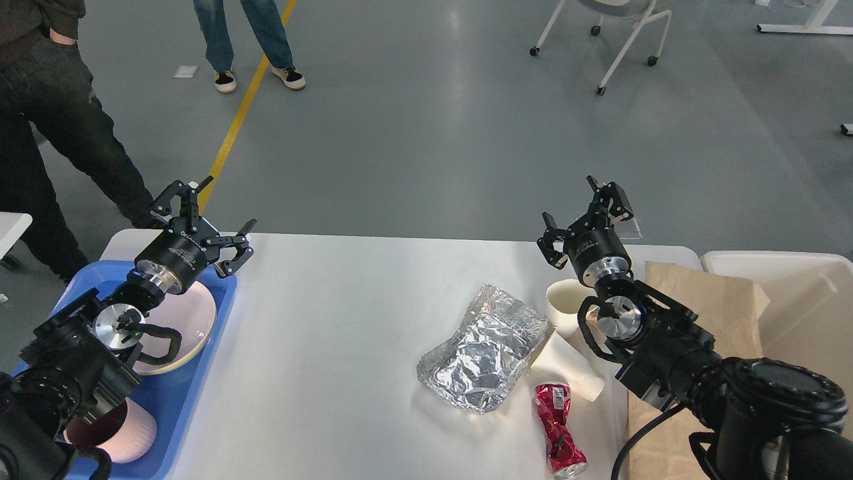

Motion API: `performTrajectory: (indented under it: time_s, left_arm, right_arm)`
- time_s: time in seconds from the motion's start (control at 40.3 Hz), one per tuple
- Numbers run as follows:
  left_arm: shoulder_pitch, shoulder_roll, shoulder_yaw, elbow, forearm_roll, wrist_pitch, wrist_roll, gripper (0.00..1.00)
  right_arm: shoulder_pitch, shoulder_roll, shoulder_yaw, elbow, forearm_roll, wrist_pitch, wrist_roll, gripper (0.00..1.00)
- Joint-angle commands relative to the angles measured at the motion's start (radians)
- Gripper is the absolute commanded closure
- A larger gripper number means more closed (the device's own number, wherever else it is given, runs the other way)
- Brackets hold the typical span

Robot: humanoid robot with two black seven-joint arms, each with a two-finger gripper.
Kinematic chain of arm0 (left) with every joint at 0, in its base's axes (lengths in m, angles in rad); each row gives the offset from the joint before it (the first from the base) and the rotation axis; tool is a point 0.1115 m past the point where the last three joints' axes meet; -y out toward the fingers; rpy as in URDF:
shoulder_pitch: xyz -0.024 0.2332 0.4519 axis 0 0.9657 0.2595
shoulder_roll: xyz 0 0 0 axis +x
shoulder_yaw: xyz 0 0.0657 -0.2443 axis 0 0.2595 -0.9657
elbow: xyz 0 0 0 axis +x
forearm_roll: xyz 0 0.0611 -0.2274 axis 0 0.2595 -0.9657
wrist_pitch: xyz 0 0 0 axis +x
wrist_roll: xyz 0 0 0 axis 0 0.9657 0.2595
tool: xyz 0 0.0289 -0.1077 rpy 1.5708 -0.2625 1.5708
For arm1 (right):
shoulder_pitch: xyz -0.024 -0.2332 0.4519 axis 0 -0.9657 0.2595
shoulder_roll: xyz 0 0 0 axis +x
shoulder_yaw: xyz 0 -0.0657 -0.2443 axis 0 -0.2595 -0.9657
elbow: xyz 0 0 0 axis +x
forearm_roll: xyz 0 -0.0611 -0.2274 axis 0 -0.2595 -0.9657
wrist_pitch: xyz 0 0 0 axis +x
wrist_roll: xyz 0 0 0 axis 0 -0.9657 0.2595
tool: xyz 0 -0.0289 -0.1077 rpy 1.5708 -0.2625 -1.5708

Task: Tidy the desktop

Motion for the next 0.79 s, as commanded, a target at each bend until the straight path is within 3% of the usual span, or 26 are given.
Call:
performTrajectory:
  time_s: [0.0, 0.273, 0.77]
  left_arm:
    - [0.000, -0.005, 0.000, 0.000, -0.002, 0.002, -0.002, 0.04]
    - [0.012, -0.006, -0.006, -0.003, -0.005, -0.004, -0.018, 0.04]
    - [0.025, -0.063, -0.009, -0.002, -0.005, -0.018, -0.202, 0.04]
  right_arm:
    - [0.000, 0.000, 0.000, 0.000, 0.000, 0.000, 0.000, 0.00]
    - [0.000, 0.000, 0.000, 0.000, 0.000, 0.000, 0.000, 0.00]
    - [0.000, 0.000, 0.000, 0.000, 0.000, 0.000, 0.000, 0.00]
